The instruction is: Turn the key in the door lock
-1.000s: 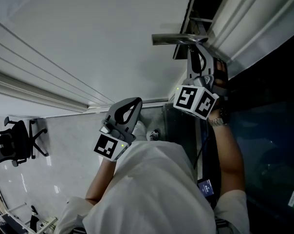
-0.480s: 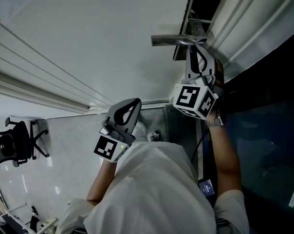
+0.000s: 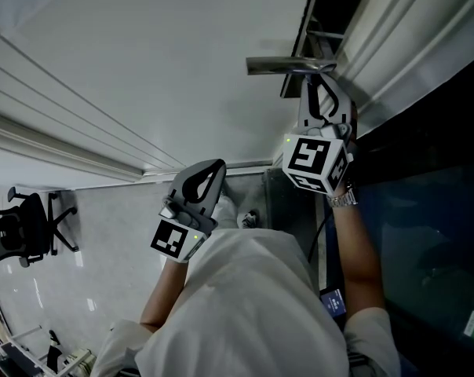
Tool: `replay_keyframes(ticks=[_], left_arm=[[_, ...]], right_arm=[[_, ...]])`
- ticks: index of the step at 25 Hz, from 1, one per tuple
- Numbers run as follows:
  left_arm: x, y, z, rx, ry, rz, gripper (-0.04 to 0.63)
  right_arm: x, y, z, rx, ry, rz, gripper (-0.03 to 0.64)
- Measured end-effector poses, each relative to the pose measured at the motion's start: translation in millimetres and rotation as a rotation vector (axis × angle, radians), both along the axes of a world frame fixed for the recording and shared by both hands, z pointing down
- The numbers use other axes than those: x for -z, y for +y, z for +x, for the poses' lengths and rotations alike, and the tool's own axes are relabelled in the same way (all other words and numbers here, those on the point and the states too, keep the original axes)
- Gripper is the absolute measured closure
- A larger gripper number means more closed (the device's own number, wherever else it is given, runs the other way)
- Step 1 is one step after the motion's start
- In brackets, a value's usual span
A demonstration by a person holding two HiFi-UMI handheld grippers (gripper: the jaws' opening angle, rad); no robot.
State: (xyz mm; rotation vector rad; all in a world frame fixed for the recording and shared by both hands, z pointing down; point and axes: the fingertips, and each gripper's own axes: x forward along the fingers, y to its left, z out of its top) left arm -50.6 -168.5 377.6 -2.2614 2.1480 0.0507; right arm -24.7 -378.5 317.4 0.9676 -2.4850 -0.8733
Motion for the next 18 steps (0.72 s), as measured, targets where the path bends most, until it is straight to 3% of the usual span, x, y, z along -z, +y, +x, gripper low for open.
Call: replay_keyframes(ticks=[12,18], left_arm=[[-0.4,-3.9,2.9,-0.019,-0.007,-0.003,0.592],[0.6,-5.4,5.0,-0.024,-0.014,-0.001,0.592]], right_arm=[[1.0,-1.9,1.7,-0.009,-0.193,-0.175,0.551],[-6.2,-5.1,2.8,0.073,-0.491,-0.567,0.601]])
